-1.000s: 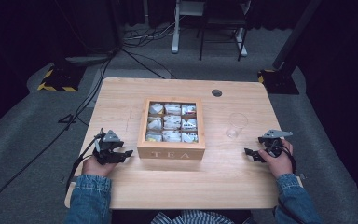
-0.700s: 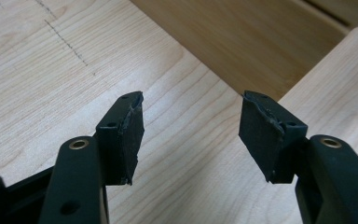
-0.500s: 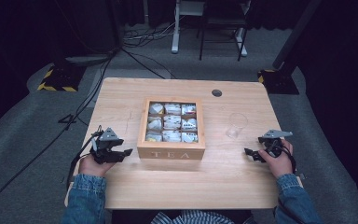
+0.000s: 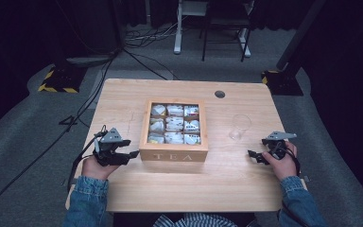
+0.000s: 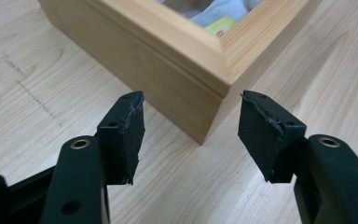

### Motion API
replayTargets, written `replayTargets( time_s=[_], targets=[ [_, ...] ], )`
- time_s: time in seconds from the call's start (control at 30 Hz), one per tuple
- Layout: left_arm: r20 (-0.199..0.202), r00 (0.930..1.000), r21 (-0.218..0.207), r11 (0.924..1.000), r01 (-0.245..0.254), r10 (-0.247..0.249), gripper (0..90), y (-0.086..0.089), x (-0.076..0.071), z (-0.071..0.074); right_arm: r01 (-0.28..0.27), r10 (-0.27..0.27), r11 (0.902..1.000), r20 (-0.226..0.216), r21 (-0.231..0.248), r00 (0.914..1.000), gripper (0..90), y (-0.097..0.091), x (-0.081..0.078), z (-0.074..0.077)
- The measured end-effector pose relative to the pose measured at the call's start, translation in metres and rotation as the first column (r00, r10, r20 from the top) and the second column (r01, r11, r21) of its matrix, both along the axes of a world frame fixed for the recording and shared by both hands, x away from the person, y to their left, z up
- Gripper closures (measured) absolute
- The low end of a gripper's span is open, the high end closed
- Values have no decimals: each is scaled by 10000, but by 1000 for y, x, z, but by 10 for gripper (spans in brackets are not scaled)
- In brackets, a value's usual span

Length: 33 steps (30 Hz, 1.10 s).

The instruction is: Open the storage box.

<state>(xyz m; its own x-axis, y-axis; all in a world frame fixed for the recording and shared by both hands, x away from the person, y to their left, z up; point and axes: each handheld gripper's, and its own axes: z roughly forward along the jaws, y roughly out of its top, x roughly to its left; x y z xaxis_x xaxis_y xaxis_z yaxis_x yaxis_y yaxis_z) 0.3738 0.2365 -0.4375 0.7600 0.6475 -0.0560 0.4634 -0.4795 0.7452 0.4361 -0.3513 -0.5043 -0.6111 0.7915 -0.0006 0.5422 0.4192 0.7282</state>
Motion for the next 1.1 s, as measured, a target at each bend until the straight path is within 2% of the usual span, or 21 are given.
replayTargets(
  time_s=[0.17, 0.37, 0.67, 0.87, 1.1],
  targets=[
    [97, 9999, -244, 9996, 108, -106, 440, -4, -2, 3, 6, -6, 10000, -7, 3, 10000, 101, 0, 0, 0],
    [-90, 9994, -138, 9994, 331, -332, 501, -9, 0, -1, 5, -5, 10000, -6, -1, 10000, 101, 0, 0, 0],
    [-241, 9992, -43, 9995, 324, -325, 635, -14, 1, -5, 4, -4, 10000, -7, -1, 10000, 101, 0, 0, 0],
    [-284, 9989, 53, 9993, 368, -367, 659, -15, 2, -6, -28, 28, 10000, -11, 5, 10000, 101, 0, 0, 0],
    [-159, 9989, 158, 9989, 439, -436, 681, -15, 1, -6, -37, 37, 10000, -13, 9, 10000, 101, 0, 0, 0]
  ],
)
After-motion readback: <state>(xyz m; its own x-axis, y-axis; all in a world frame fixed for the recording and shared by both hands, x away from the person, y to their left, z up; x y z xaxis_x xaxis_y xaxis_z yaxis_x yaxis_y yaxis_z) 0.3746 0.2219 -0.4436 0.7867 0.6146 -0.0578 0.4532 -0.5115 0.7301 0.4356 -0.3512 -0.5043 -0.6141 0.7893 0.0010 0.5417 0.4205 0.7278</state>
